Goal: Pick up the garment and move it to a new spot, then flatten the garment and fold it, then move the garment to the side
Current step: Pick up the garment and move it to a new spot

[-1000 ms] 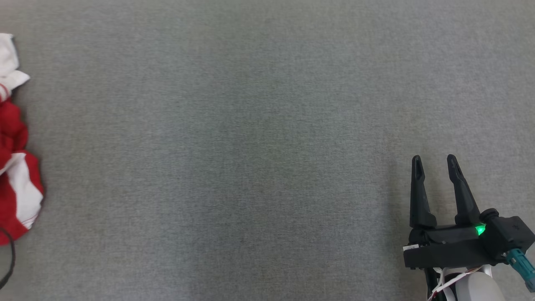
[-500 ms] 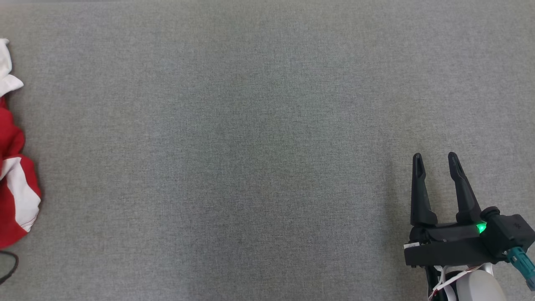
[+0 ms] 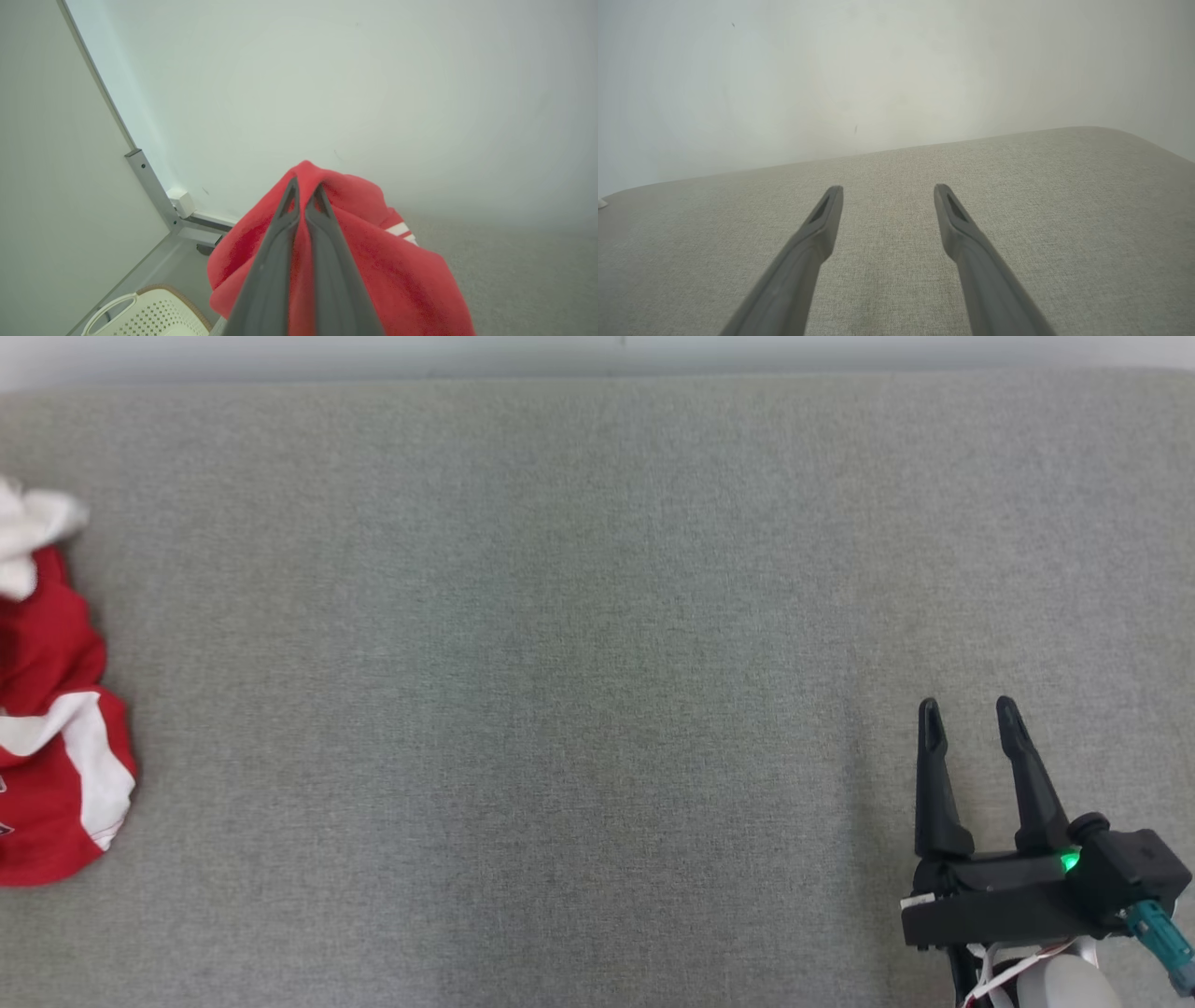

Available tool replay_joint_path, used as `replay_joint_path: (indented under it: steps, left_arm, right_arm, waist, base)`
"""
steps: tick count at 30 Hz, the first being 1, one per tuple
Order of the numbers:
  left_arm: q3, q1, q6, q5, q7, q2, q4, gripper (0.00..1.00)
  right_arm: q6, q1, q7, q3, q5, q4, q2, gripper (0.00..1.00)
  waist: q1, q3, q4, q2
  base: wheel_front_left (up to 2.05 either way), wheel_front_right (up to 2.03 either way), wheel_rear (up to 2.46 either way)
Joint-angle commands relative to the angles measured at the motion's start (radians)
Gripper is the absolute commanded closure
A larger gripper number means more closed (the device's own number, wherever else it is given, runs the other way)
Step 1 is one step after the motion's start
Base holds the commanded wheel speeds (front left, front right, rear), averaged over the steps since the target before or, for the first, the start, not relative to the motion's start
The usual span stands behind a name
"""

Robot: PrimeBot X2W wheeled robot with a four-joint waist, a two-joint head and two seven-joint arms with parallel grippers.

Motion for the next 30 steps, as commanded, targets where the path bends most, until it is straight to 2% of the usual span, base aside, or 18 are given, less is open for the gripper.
replay_joint_path:
  steps: [1, 9, 16, 22, 30]
  left_arm:
    - [-0.003, -0.027, 0.002, -0.007, -0.009, 0.021, -0.079, 1.00]
    - [-0.039, -0.052, 0.002, -0.016, -0.008, 0.034, -0.387, 1.00]
    - [-0.119, -0.093, 0.002, -0.022, 0.005, 0.017, -0.550, 1.00]
    - [-0.193, -0.123, 0.009, -0.027, 0.070, -0.052, -0.700, 1.00]
    - [-0.313, -0.144, 0.028, -0.018, 0.130, -0.179, -0.803, 1.00]
  right_arm:
    - [0.003, 0.020, -0.001, 0.002, 0.006, 0.001, -0.001, 0.00]
    - [0.003, 0.036, -0.001, 0.015, 0.025, 0.012, -0.001, 0.00]
    - [0.003, 0.042, -0.001, 0.021, 0.044, 0.015, -0.002, 0.00]
    - [0.003, 0.038, -0.001, 0.030, 0.070, 0.024, -0.001, 0.00]
    - [0.003, 0.027, -0.001, 0.050, 0.106, 0.031, -0.001, 0.00]
  waist:
    - [0.0000, -0.028, 0.013, -0.0001]
    - [0.0000, -0.075, 0.004, -0.0001]
    - [0.0000, -0.090, -0.031, -0.0001]
    - [0.0000, -0.094, -0.096, -0.0001]
    - [0.0000, -0.085, -0.213, -0.0001]
  base:
    - [0.00, 0.00, 0.00]
    - [0.00, 0.00, 0.00]
    - [0.00, 0.00, 0.00]
    - [0.00, 0.00, 0.00]
    - [0.00, 0.00, 0.00]
